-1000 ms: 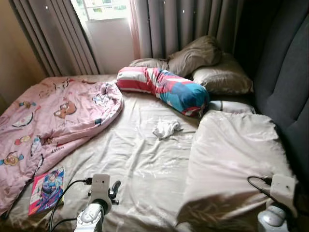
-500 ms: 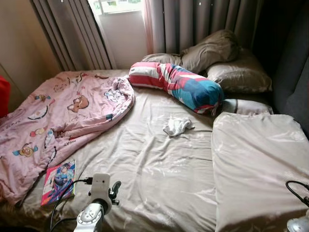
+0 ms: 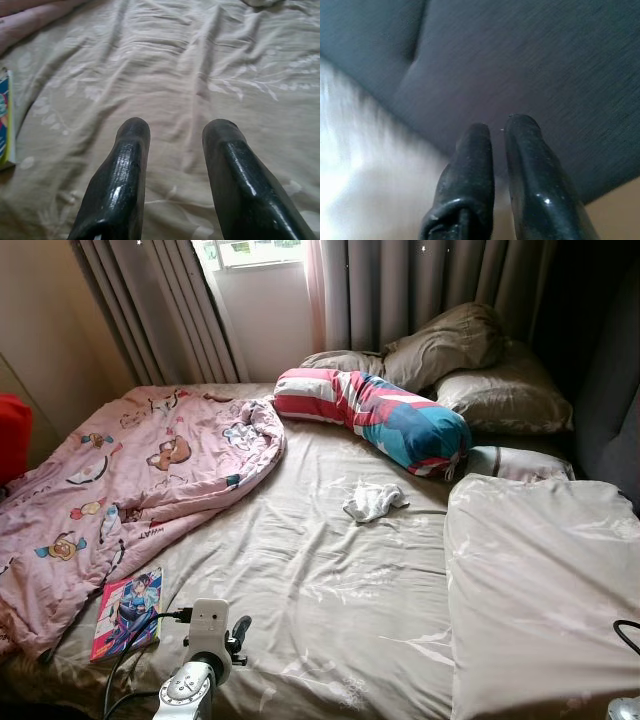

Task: Clean up the room

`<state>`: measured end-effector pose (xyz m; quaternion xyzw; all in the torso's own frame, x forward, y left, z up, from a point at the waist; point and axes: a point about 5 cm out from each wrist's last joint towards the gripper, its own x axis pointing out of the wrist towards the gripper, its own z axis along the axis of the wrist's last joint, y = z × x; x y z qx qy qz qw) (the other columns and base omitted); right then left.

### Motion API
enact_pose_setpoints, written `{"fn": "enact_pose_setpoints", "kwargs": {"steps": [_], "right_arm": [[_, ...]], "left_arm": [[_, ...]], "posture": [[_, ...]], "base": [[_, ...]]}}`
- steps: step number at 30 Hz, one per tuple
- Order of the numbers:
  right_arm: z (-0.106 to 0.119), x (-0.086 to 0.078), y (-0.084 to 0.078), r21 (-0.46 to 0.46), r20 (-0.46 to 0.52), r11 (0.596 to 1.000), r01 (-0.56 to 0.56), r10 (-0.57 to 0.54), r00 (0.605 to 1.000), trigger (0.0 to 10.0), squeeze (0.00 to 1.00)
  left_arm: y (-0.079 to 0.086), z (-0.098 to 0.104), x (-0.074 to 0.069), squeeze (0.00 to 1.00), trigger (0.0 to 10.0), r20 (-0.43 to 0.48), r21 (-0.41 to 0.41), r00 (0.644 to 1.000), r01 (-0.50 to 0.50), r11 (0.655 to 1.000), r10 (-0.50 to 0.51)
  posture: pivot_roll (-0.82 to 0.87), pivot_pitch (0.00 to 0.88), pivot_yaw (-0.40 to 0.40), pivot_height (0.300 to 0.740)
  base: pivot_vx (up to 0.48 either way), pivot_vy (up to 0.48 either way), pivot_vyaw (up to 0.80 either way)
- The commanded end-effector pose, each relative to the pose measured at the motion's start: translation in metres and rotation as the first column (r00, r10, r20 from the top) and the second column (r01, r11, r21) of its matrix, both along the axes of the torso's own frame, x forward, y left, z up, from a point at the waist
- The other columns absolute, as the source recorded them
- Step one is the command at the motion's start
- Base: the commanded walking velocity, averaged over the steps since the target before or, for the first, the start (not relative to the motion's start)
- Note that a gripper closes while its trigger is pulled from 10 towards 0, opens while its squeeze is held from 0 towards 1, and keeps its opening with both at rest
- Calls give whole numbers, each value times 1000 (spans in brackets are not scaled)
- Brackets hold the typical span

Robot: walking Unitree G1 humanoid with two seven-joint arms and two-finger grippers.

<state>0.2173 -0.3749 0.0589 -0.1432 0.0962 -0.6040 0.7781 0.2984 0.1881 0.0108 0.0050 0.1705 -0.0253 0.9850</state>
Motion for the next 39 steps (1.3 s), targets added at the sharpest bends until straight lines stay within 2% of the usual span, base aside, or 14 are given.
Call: {"fn": "enact_pose_setpoints", "kwargs": {"steps": [1,6,7,8,9,10,11,15,16,17,18,22,30,39], "right_arm": [[-2,-2,-2,10,-3,1000,10,-10,1000,10000,1000],[-8,-4,1,30,-15,1000,0,1,1000,10000,1000],[-15,2,10,107,30,990,-94,92,995,10000,514],[-17,4,13,132,50,983,-125,120,992,10000,514],[-21,10,20,182,76,964,-195,184,980,10000,0],[-26,16,29,239,108,929,-282,263,959,10000,0],[-43,29,56,382,165,798,-467,438,884,10000,0],[-70,36,111,528,235,525,-668,666,708,10000,0],[-70,36,111,528,235,525,-668,666,708,10000,0],[-78,34,132,544,208,452,-707,744,635,10000,0],[-82,33,140,563,227,426,-708,744,628,10000,0],[-81,36,149,557,289,395,-730,732,617,10000,0],[-61,55,161,400,259,321,-858,859,442,10000,0],[-64,53,164,425,283,304,-853,850,444,10000,0]], "left_arm": [[7,-3,-3,0,10000,-21,1,1000,-13,1000,13],[7,-4,-5,0,10000,-28,-1,1000,-13,1000,13],[7,-5,-5,0,10000,-32,-1,999,-14,1000,14],[7,-5,-5,0,10000,-33,-1,999,-14,1000,14],[7,-6,-6,0,10000,-34,-2,999,-14,1000,14],[7,-6,-6,0,10000,-36,-2,999,-14,1000,14],[6,-7,-6,0,10000,-39,-2,999,-14,1000,14],[5,-8,-7,0,10000,-42,-3,999,-14,1000,14],[5,-8,-7,0,10000,-42,-3,999,-14,1000,14],[5,-8,-8,0,10000,-41,-4,999,-16,1000,16],[5,-8,-8,0,10000,-40,-5,999,-21,1000,21],[6,-10,-10,0,10000,-45,-7,999,-30,1000,30],[7,-13,-12,0,10000,-60,-14,997,-42,999,41],[6,-17,-16,0,10000,-77,-24,996,-45,999,43]], "posture": [[-93,42,80,646],[-94,34,77,646],[-94,34,77,646],[-94,34,77,646],[-95,30,76,646],[-98,27,75,646],[-97,24,75,646],[-90,14,70,646],[-90,14,70,646],[-85,12,68,646],[-86,5,65,646],[-90,0,68,646],[-93,0,57,646],[-95,0,48,686]], "base": [[0,0,0],[0,0,0],[0,0,0],[0,0,0],[0,0,0],[0,0,0],[0,0,0],[0,0,0],[0,0,0],[0,0,0],[0,0,0],[0,0,0],[0,0,0],[0,0,0]]}}
